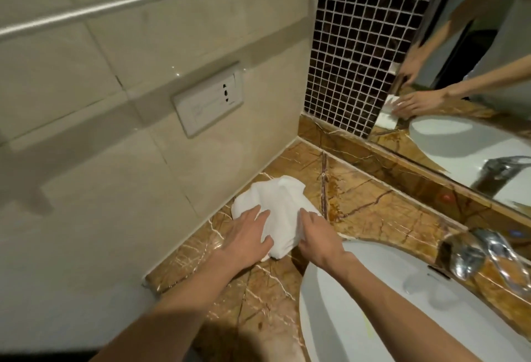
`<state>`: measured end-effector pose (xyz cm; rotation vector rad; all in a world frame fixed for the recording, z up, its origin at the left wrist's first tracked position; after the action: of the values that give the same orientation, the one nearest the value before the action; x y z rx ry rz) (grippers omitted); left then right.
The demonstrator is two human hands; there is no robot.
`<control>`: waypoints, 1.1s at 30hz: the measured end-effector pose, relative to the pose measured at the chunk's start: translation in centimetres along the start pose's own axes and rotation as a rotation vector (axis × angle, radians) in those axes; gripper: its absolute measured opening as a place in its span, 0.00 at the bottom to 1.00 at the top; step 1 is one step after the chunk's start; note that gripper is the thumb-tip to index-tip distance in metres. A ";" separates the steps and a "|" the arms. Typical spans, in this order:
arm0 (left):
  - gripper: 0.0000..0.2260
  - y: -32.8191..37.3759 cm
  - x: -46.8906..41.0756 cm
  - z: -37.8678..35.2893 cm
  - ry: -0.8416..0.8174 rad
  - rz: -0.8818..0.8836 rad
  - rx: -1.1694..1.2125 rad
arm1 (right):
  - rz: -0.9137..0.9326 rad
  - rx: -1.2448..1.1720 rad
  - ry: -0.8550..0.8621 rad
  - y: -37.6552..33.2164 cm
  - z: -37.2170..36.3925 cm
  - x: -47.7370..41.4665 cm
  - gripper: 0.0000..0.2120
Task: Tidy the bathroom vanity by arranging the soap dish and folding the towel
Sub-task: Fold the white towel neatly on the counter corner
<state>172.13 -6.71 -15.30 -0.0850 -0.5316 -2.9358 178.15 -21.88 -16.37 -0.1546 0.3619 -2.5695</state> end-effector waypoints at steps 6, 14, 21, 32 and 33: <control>0.25 0.2 -3.8 -1.2 0.011 -0.060 0.028 | 0.015 -0.028 -0.014 0.8 -1.5 -1.8 0.19; 0.27 0.2 -6.9 -3.6 -0.036 -0.113 -0.043 | 0.130 -0.093 0.045 1.1 0.3 -2.1 0.16; 0.33 -0.7 -8.2 -3.0 0.044 -0.135 -0.059 | 0.223 0.060 0.393 1.2 5.3 -3.2 0.13; 0.24 -0.3 -10.7 -2.1 -0.033 -0.181 -0.026 | -0.209 -0.191 0.281 6.4 1.8 -2.8 0.12; 0.25 0.0 -11.1 -2.0 -0.052 -0.183 -0.030 | -0.227 -0.241 0.321 6.3 2.1 -3.2 0.10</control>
<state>183.05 -5.80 -18.11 -0.1227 -0.5294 -3.1278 184.33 -25.84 -16.26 0.1425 0.8166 -2.7687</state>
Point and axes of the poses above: each hand's wrist, its own x-axis away from the middle knuckle, its own z-axis out of the back of the hand, y = z × x, the point moved 6 cm from there along -x, towards the middle knuckle, and after that the axes turned 7 degrees about y, right-handed, at the moved point
